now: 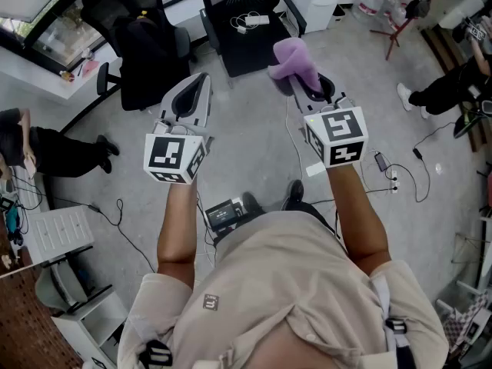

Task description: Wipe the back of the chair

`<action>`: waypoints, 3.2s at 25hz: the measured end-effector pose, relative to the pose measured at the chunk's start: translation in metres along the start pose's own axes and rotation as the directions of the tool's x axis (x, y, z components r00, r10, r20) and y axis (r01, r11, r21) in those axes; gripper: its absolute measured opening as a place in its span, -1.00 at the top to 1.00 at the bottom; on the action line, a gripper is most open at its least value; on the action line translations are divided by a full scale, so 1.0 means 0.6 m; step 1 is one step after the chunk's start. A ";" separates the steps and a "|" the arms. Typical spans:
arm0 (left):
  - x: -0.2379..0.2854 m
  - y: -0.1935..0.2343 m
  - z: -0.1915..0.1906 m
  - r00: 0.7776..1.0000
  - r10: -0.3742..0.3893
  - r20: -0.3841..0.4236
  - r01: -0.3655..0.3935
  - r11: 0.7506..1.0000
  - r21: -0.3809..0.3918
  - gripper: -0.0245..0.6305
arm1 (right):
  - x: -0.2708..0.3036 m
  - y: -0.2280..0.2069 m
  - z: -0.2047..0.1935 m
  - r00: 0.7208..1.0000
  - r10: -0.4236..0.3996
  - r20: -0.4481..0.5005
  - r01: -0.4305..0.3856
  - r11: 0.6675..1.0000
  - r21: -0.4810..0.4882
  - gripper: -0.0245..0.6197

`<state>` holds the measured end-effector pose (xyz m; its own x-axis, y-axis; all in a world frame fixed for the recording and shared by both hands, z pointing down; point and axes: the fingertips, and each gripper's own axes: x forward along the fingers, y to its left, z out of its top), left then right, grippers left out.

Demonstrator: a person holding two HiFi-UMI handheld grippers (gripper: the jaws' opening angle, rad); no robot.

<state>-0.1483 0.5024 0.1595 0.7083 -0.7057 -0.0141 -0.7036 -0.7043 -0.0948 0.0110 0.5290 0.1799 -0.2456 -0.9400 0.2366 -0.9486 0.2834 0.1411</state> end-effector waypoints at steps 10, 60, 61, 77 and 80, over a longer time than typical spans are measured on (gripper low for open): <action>0.005 0.010 0.000 1.000 -0.009 0.002 0.009 1.000 0.004 0.90 | 0.013 0.002 0.001 1.000 -0.003 0.001 0.003 1.000 -0.002 0.66; 0.442 0.169 -0.068 0.984 0.148 -0.099 -0.146 0.989 0.031 0.91 | 0.447 -0.355 -0.003 0.982 0.188 0.030 -0.190 0.978 0.081 0.65; 0.452 0.171 -0.067 0.983 0.152 -0.101 -0.149 0.988 0.034 0.91 | 0.453 -0.362 -0.005 0.980 0.194 0.029 -0.196 0.977 0.082 0.65; 0.605 0.271 -0.097 0.993 0.078 -0.091 -0.077 0.997 0.012 0.91 | 0.567 -0.427 -0.014 0.992 0.124 -0.007 -0.123 0.988 0.096 0.65; 0.646 0.304 -0.094 0.997 0.034 -0.075 -0.033 0.999 0.015 0.90 | 0.590 -0.440 -0.006 0.996 0.083 -0.022 -0.080 0.992 0.092 0.65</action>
<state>-0.0053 0.0959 0.1930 0.6780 -0.7328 0.0571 -0.7254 -0.6796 -0.1090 0.1752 0.1223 0.2299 -0.3189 -0.9091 0.2682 -0.9401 0.3393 0.0323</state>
